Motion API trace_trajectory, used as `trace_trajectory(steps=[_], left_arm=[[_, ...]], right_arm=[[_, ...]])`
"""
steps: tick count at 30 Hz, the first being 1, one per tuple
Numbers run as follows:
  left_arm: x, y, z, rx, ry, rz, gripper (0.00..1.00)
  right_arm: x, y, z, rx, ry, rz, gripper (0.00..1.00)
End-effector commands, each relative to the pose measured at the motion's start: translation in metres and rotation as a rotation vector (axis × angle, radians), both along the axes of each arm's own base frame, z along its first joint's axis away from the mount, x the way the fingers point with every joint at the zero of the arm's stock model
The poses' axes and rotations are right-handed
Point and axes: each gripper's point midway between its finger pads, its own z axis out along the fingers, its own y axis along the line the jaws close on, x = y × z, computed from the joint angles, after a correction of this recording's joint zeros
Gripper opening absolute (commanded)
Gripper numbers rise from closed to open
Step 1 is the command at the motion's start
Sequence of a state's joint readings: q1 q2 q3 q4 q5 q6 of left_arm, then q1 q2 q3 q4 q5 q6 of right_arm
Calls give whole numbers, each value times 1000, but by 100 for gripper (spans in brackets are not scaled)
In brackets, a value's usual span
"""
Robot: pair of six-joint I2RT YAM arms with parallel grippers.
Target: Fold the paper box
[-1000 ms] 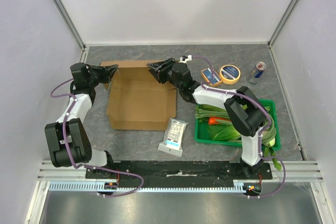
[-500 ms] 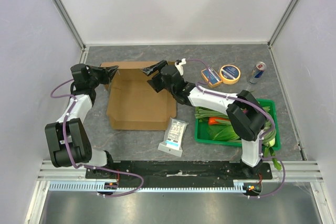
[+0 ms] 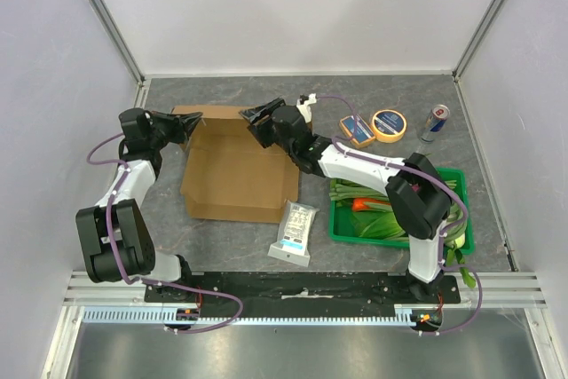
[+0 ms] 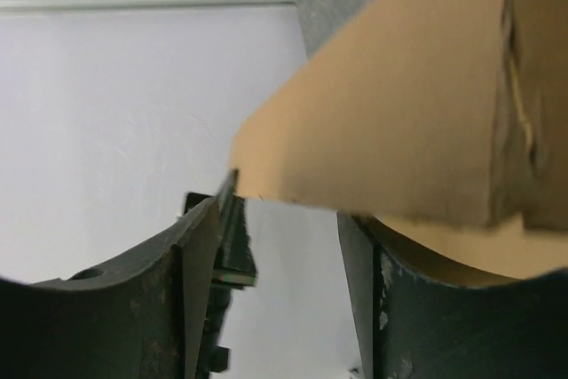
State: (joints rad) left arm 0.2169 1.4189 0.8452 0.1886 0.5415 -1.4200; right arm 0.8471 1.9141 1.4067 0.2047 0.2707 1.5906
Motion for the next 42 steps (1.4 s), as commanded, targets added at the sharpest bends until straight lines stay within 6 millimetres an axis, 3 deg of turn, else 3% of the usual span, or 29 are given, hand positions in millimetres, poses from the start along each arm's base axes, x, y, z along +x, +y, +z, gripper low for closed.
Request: trace_trajectory(steps=[1,8,16,18,23,24,25,28,34,36,37,40,42], left_arm=[[-5,-5,-2,26,-24,-55,2],[-7,-5,-6,39,-23,-59,2],[-12,-2,-11,108,-30,-50,2],[-13,-1,-12,131,-39,-54,2],[-18,2,-10,211,-73,-60,4],[-19,3,-11,228,-78,-60,8],[-20,5,-11,250,-84,-60,21],[-31,10,-10,342,-82,-57,49],[-74,33,18,630,-124,-4,66],[-91,39,26,697,-137,43,66],[-97,40,25,707,-136,53,58],[-106,43,9,673,-99,96,39],[-107,32,-10,617,-94,40,35]], right_arm=[[25,-2,26,166,-26,-68,62],[35,-2,27,187,11,-136,61],[37,-10,14,167,43,-190,33],[37,-8,8,175,55,-183,21],[40,-8,1,158,63,-190,7],[40,-8,-1,154,65,-193,1],[39,-8,-2,149,67,-194,0],[41,-10,-8,148,83,-201,0],[48,-11,-11,163,91,-197,0],[51,-14,-10,164,86,-203,0],[51,-15,-10,169,84,-205,0],[53,-16,-6,178,76,-198,0],[54,-15,-6,183,76,-191,0]])
